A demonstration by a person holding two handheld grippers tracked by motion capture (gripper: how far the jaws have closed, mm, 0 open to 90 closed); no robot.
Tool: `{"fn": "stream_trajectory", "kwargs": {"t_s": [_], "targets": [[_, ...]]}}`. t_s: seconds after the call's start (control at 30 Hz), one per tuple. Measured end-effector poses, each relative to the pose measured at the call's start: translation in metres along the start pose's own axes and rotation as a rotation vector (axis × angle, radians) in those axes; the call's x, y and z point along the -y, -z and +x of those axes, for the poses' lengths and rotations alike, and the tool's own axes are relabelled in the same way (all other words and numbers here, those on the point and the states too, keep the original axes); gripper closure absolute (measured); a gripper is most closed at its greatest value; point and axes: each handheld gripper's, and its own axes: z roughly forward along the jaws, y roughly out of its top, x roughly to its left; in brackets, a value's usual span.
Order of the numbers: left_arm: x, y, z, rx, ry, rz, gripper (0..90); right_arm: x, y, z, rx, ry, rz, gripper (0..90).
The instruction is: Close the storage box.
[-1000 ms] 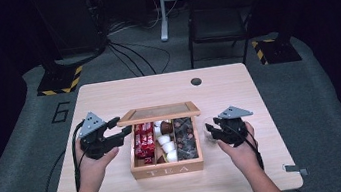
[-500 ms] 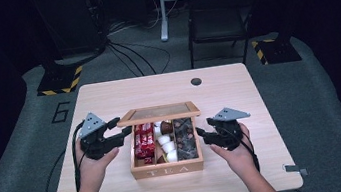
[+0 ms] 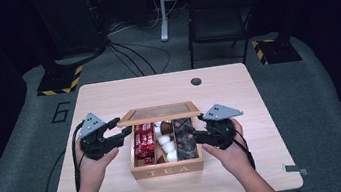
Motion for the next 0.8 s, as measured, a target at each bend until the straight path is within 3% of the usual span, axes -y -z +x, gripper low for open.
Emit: {"fn": "stream_trajectory", "kwargs": {"t_s": [0.33, 0.4, 0.53, 0.7, 0.8], "targets": [[0.000, 0.000, 0.000, 0.002, 0.002, 0.000, 45.9, 0.000, 0.001, -0.003, 0.035, -0.023, 0.004, 42.1], [0.000, 0.000, 0.000, 0.004, -0.001, 0.008, 45.8, -0.002, 0.004, -0.005, 0.043, -0.022, -0.029, 42.2], [0.001, 0.000, 0.000, 0.002, -0.004, 0.011, 45.8, -0.008, 0.005, -0.006, 0.053, -0.019, -0.039, 46.9], [0.001, 0.000, -0.001, -0.001, -0.008, 0.008, 45.9, -0.014, 0.004, -0.006, 0.064, 0.007, -0.008, 51.6], [0.001, 0.000, -0.001, -0.001, -0.012, 0.010, 45.7, -0.013, 0.005, -0.006, 0.060, -0.010, -0.004, 51.9]]}}
